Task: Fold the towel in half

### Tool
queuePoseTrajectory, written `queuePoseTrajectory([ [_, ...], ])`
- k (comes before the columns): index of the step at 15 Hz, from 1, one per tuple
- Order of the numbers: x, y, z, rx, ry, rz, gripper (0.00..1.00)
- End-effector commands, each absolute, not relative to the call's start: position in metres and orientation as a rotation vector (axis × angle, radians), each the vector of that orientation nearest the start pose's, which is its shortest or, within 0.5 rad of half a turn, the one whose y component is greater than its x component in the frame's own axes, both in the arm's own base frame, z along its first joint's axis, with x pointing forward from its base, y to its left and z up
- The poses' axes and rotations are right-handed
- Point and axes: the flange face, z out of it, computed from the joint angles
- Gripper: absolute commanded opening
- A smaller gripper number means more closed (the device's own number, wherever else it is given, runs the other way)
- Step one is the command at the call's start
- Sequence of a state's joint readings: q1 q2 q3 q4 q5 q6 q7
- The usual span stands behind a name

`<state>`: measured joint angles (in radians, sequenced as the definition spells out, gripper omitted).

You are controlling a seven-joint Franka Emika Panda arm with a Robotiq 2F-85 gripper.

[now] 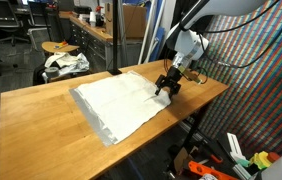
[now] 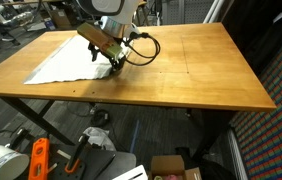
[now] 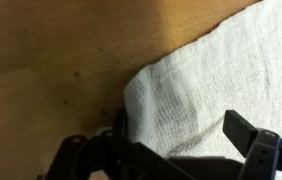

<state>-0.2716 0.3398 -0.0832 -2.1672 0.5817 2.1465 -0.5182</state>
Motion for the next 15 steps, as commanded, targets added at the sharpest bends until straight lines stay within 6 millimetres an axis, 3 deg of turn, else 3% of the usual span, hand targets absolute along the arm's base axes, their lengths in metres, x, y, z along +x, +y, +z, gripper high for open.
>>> queuePoseTrajectory([
  [1,0.509,-0.163,0.216,-2.587,0.314,0.160,0.66],
  [5,0.509,-0.164,0.216,-2.593,0.314,0.159,0.33],
  [8,0.510,-0.165,0.216,-2.619,0.324,0.136,0.16],
  [11,0.512,-0.166,0.220,-2.653,0.328,0.093,0.11],
  [15,0.516,-0.160,0.230,-2.697,0.318,0.023,0.17],
])
